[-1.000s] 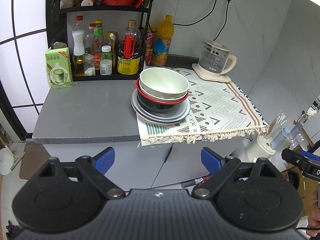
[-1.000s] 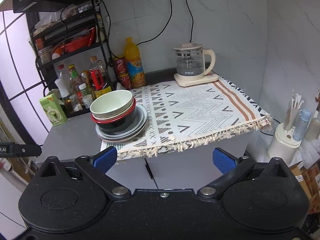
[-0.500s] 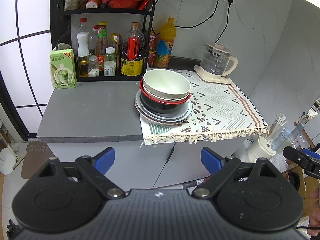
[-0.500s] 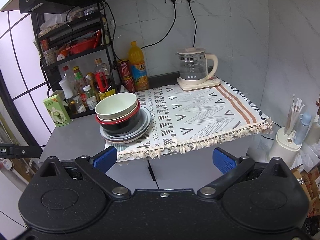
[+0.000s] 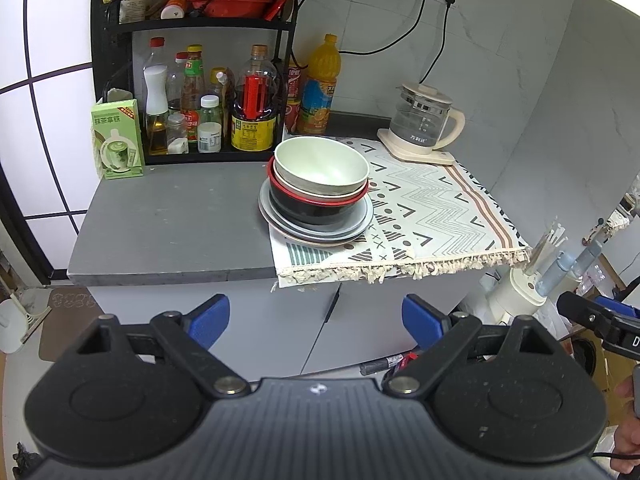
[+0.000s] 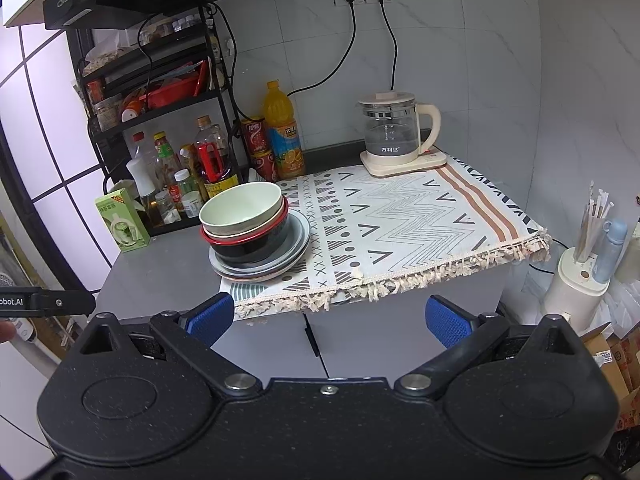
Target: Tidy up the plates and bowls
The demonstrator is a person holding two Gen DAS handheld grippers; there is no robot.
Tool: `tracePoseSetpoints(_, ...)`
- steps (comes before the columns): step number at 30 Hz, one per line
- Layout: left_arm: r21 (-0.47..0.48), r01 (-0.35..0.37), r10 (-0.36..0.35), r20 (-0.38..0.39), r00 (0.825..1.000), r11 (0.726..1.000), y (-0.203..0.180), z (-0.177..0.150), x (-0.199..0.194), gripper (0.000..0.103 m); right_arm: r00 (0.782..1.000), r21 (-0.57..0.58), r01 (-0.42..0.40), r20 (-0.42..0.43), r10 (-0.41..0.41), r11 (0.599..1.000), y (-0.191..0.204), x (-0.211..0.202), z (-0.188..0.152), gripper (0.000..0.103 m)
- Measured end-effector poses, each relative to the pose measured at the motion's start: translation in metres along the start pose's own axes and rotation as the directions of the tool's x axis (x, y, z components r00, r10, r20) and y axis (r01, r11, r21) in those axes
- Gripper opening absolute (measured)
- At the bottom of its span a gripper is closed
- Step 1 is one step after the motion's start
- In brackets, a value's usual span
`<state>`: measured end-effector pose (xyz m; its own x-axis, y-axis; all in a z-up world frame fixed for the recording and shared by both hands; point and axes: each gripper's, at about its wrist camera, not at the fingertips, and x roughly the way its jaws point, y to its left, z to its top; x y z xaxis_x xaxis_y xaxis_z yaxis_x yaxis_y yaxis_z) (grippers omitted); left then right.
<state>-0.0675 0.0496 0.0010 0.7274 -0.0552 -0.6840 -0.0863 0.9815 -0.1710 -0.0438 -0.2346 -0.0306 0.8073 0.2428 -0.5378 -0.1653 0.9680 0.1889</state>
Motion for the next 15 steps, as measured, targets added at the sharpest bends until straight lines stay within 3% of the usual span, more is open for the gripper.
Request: tracePoseSetpoints(15,-0.003,-0.001,0.001,0.003,1.0,1.0,-0.0047,0.0001,0.0002,0.092,1.0,0.008,-0.004,-0.001,0.004,1.0,-0.0027,-0.0028,-0.002,0.103)
